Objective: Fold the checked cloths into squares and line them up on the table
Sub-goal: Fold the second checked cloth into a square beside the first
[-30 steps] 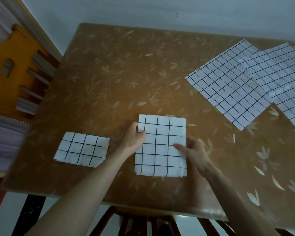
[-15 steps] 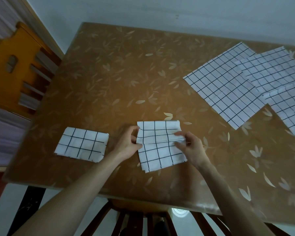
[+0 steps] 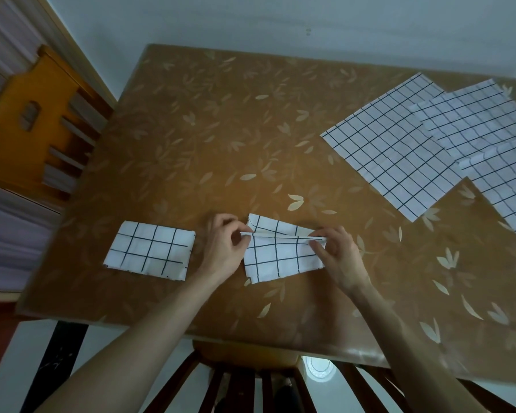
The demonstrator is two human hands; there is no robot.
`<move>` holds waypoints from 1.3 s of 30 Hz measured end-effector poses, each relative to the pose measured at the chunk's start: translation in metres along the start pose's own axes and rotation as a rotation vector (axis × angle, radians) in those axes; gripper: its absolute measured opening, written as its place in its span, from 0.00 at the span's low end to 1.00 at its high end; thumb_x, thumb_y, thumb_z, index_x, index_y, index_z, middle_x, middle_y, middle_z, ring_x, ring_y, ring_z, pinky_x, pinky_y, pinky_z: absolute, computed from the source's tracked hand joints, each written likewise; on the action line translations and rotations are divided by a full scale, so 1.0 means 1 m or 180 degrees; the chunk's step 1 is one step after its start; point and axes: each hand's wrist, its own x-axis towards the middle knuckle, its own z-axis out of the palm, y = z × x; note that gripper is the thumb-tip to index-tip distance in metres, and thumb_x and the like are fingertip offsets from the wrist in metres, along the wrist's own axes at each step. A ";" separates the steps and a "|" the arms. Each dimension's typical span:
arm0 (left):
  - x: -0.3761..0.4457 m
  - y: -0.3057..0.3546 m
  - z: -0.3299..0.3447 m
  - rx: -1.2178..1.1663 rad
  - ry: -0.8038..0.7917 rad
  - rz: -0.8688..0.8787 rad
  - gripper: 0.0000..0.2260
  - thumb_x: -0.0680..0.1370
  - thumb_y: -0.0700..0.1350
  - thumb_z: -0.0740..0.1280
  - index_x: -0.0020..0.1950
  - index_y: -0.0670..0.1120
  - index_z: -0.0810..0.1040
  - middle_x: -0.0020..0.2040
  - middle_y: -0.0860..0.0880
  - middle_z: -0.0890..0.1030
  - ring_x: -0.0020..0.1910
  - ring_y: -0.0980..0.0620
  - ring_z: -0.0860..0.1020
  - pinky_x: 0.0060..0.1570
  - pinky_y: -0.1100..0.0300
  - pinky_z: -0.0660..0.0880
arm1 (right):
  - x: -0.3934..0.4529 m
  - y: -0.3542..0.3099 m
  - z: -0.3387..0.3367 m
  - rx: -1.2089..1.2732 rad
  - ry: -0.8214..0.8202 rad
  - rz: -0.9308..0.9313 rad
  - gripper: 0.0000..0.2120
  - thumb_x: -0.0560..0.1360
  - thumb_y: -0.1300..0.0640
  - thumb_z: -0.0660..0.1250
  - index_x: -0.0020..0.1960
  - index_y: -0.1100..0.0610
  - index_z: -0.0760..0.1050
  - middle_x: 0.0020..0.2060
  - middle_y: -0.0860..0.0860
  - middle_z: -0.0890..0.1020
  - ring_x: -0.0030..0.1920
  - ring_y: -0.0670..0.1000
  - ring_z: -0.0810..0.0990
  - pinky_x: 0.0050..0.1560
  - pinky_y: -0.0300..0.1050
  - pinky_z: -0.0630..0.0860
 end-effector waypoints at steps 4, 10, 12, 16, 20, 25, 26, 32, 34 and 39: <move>-0.008 0.010 -0.009 -0.0336 -0.0178 0.0026 0.03 0.79 0.43 0.68 0.50 0.50 0.80 0.52 0.55 0.77 0.54 0.57 0.75 0.52 0.66 0.68 | -0.011 -0.010 -0.006 0.0611 -0.0135 0.0218 0.03 0.81 0.53 0.69 0.50 0.52 0.78 0.42 0.47 0.82 0.41 0.41 0.78 0.40 0.36 0.73; -0.018 0.010 -0.006 -0.0588 -0.0230 -0.0288 0.06 0.80 0.48 0.65 0.46 0.48 0.74 0.47 0.51 0.74 0.45 0.54 0.74 0.44 0.63 0.68 | -0.023 -0.014 0.006 0.1057 0.0079 0.0580 0.11 0.82 0.52 0.68 0.47 0.57 0.70 0.42 0.50 0.80 0.39 0.42 0.80 0.36 0.41 0.76; -0.018 0.003 0.000 -0.0968 -0.0404 -0.0555 0.06 0.82 0.49 0.65 0.49 0.47 0.74 0.44 0.49 0.76 0.41 0.52 0.75 0.43 0.56 0.71 | -0.026 -0.010 0.014 0.1201 0.0099 0.0754 0.09 0.81 0.53 0.68 0.49 0.57 0.71 0.45 0.49 0.81 0.41 0.43 0.82 0.36 0.38 0.77; -0.022 -0.010 0.009 -0.1199 -0.0872 -0.1097 0.19 0.80 0.45 0.69 0.68 0.53 0.68 0.60 0.52 0.75 0.53 0.56 0.78 0.50 0.59 0.77 | -0.032 0.005 0.032 0.1165 0.0154 0.0920 0.08 0.81 0.53 0.70 0.56 0.52 0.73 0.51 0.45 0.82 0.51 0.46 0.83 0.42 0.38 0.79; -0.023 -0.020 0.016 -0.1114 -0.0458 -0.0994 0.28 0.79 0.33 0.69 0.75 0.53 0.66 0.62 0.50 0.75 0.52 0.55 0.78 0.40 0.69 0.78 | -0.040 0.009 0.039 0.1053 0.0080 0.0832 0.17 0.80 0.54 0.71 0.65 0.48 0.69 0.54 0.37 0.78 0.55 0.42 0.81 0.47 0.37 0.82; -0.024 -0.028 0.023 -0.0469 0.0106 -0.0349 0.22 0.80 0.39 0.70 0.72 0.51 0.71 0.66 0.53 0.76 0.63 0.55 0.75 0.65 0.53 0.77 | -0.044 0.014 0.045 0.0257 0.0186 0.0468 0.34 0.78 0.55 0.72 0.78 0.50 0.60 0.66 0.48 0.77 0.64 0.50 0.76 0.64 0.50 0.77; -0.026 -0.031 0.023 -0.0066 0.0167 -0.0070 0.21 0.80 0.42 0.71 0.72 0.50 0.72 0.68 0.52 0.75 0.66 0.53 0.73 0.68 0.51 0.75 | -0.044 0.014 0.047 -0.0250 0.0244 0.0241 0.34 0.78 0.55 0.72 0.78 0.52 0.60 0.70 0.50 0.74 0.67 0.54 0.73 0.67 0.54 0.75; -0.035 -0.046 0.021 0.1617 -0.0790 0.1145 0.35 0.81 0.67 0.57 0.83 0.51 0.57 0.84 0.51 0.53 0.83 0.52 0.48 0.81 0.51 0.50 | -0.035 0.009 0.055 -0.1682 -0.0370 -0.0953 0.30 0.86 0.41 0.54 0.84 0.50 0.51 0.84 0.47 0.51 0.84 0.50 0.47 0.81 0.51 0.50; -0.036 -0.051 0.022 0.2030 -0.1075 0.1357 0.36 0.81 0.68 0.53 0.84 0.51 0.50 0.85 0.51 0.46 0.83 0.53 0.43 0.81 0.48 0.48 | -0.030 0.012 0.060 -0.2022 -0.0674 -0.1051 0.32 0.86 0.37 0.47 0.85 0.48 0.45 0.84 0.46 0.45 0.83 0.49 0.41 0.82 0.54 0.46; -0.036 -0.065 0.025 0.2285 -0.0916 0.1689 0.30 0.85 0.55 0.60 0.84 0.50 0.52 0.84 0.48 0.50 0.83 0.48 0.48 0.80 0.46 0.55 | -0.027 0.020 0.066 -0.2447 -0.1002 -0.0860 0.35 0.82 0.32 0.37 0.83 0.47 0.36 0.83 0.46 0.38 0.82 0.51 0.33 0.82 0.61 0.41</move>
